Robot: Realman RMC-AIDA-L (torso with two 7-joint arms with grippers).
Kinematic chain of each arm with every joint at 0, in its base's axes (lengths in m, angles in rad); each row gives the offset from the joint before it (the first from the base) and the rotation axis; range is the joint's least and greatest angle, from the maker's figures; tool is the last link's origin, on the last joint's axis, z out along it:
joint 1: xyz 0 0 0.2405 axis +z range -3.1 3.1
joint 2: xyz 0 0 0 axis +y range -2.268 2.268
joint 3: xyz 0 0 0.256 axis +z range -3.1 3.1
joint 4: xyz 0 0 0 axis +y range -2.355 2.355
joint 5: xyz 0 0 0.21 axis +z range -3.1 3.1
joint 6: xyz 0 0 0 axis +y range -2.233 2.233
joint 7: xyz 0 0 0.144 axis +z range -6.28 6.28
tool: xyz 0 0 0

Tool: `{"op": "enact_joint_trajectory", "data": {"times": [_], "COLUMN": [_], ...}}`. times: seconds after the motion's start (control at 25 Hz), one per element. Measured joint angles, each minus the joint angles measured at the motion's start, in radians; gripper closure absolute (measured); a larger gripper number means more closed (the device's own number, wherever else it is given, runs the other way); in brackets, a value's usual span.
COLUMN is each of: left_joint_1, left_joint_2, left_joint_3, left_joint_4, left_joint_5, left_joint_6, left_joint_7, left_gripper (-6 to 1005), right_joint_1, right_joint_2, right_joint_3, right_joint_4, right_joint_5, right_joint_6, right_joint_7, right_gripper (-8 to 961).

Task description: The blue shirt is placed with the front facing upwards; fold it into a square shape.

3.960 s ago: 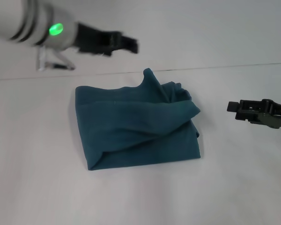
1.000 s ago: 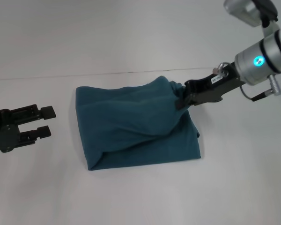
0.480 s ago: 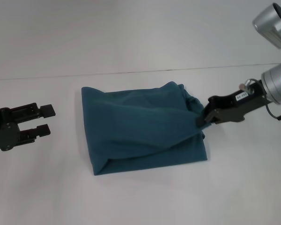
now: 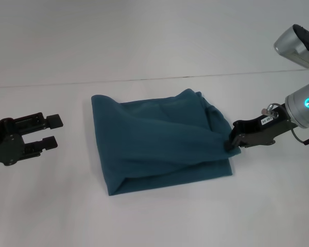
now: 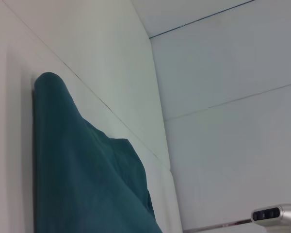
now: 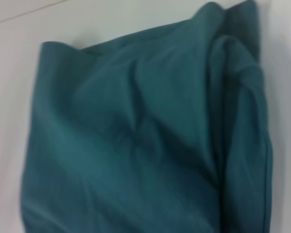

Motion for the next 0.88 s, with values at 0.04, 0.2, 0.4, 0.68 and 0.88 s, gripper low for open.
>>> {"op": "enact_joint_trajectory", "data": {"times": [0.04,0.2,0.4,0.68,0.88], "left_joint_1": [0.0,0.0,-0.002,-0.007,-0.012], "left_joint_2": [0.0,-0.001,-0.002,-0.002,-0.002], "left_joint_3": [0.0,0.0,-0.001,-0.002,-0.002], "left_joint_4": [0.0,0.0,0.0,0.0,0.0], "left_joint_5": [0.0,-0.004,-0.01,-0.011,-0.013], "left_joint_6": [-0.002,-0.006,-0.016,-0.021,-0.021], "left_joint_7": [0.0,-0.002,-0.002,-0.002,-0.002], "left_gripper": [246,246,247,247,247], "right_joint_1": [0.004,0.017,0.026,0.034,-0.019], "right_joint_2": [0.0,0.0,0.007,-0.008,-0.02], "right_joint_3": [-0.001,-0.025,-0.068,-0.112,-0.053], "right_joint_4": [0.006,0.02,0.042,0.035,-0.119], "right_joint_5": [-0.008,-0.018,-0.019,-0.025,0.029], "right_joint_6": [0.007,0.022,0.056,0.016,-0.107], "right_joint_7": [0.002,0.006,0.013,0.049,0.053], "right_gripper": [870,856,839,584,567]}}
